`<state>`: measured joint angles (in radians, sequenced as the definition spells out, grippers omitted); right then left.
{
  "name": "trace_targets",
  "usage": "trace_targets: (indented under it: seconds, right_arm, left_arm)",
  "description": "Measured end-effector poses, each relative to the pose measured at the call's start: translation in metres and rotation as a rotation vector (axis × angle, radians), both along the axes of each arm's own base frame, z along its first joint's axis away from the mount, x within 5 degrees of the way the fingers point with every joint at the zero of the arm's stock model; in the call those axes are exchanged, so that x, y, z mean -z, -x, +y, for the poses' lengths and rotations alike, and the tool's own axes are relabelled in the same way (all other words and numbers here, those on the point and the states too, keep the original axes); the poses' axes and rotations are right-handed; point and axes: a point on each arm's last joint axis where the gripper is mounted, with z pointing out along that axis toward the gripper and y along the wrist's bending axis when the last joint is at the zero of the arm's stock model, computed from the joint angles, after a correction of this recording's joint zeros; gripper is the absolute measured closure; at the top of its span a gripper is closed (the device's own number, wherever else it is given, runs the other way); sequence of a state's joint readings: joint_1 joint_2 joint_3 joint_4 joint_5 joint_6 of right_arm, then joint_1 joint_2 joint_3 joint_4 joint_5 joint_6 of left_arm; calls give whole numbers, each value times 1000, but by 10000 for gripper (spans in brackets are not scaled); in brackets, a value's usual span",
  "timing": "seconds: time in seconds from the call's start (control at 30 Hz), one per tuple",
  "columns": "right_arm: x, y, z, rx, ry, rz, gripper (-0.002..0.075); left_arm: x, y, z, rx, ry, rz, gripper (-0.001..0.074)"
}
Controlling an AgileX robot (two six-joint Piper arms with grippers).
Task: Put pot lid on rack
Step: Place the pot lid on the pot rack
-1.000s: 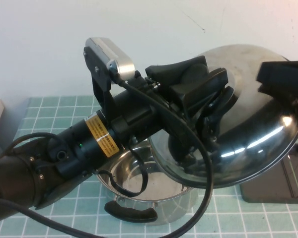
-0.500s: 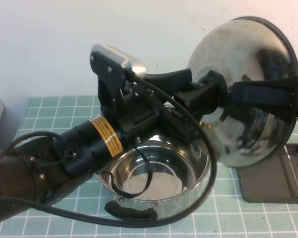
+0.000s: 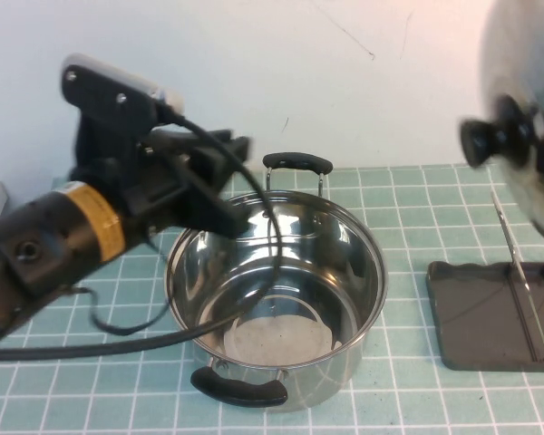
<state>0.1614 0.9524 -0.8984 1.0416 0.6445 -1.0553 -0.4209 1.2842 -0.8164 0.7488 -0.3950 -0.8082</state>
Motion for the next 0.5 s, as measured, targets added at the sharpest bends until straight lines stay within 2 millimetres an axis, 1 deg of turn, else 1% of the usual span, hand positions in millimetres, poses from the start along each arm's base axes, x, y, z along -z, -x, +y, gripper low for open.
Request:
trace_targets:
  seconds: [0.03,0.07,0.13,0.23,0.33,0.5]
  right_arm:
    - [2,3,-4,28,42,22,592]
    - [5,5,-7,56,80,48,592]
    - [10,4,-12,105,134,92,592]
    - [19,-2,-16,147,180,142,592]
    - [27,-13,-16,163,194,183,592]
    - [44,-39,-17,234,194,202,592]
  left_arm:
    - [-2,3,8,-48,-52,18,639]
    - [-3,5,13,-76,-91,25,667]
    - [-6,10,22,-148,-114,57,706]
    - [-9,15,31,-208,-102,84,726]
    - [-5,18,32,-206,-105,91,731]
    - [4,21,32,-193,-126,107,734]
